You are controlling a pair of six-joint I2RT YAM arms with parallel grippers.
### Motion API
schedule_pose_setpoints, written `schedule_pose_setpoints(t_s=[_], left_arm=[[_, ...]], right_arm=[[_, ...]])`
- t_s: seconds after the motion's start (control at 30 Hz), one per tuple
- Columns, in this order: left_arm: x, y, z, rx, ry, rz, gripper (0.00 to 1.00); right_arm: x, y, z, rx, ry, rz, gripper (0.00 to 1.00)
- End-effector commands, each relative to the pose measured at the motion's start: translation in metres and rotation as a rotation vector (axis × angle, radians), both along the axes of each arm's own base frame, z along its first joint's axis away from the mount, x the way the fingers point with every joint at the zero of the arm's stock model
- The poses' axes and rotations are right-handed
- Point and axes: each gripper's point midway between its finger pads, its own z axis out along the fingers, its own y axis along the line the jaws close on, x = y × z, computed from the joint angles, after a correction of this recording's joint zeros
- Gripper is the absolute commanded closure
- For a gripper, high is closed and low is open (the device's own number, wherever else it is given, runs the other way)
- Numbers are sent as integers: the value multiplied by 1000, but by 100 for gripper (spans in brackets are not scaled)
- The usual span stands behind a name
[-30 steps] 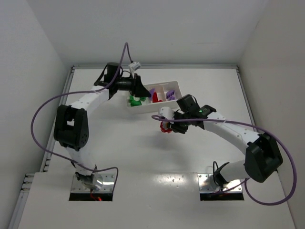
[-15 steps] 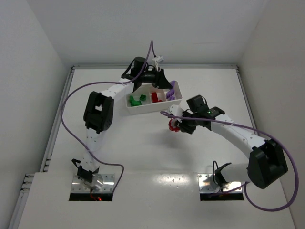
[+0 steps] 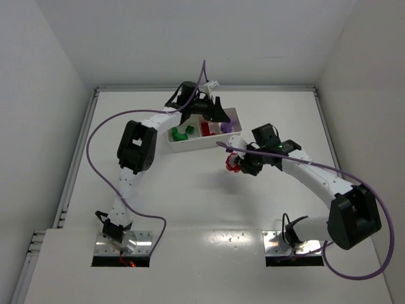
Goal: Sort the legos into containers by color
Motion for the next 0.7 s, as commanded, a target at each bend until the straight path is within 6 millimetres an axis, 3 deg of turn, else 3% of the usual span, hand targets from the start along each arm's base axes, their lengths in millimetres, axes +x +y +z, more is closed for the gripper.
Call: schedule_pose_setpoints(t_s=[0.0,0.07,0.17,0.2,0.27,0.3,0.33,0.4,0.43,0.47,0.57,0.67], left_arm=[[-15,-7,56,-130,-108,-114,35],[-29,-6,87,-206,-134,-148,34],[-56,-2,111,-268,-125,-215,33],[-64,7,134,-292,-139,-220,33],[-76,18,148,-298,-163,-235,33],[-81,31,138,-284,-143,-223,33],[-92,40,156,-290,-181,-219,33],[-103,56,140,-256,-135,-193,33],[-105,63,137,-234,-168,-176,33],[-113,72,145,-220,-179,-155,33],[-133,83,126,-149,-169,-151,33],[-138,85,111,-112,-135,-160,33]], right_arm=[[15,13,20,62,-42,2,97],[15,16,21,77,-41,1,97],[18,17,25,81,-50,1,97],[17,18,25,88,-47,6,97],[19,19,29,92,-56,6,97],[21,16,29,92,-57,-3,97],[24,18,34,97,-68,-2,97],[26,21,39,110,-76,4,97],[32,26,50,135,-102,14,97],[31,32,52,144,-99,31,97],[41,43,67,167,-127,50,97],[49,55,86,195,-145,77,97]])
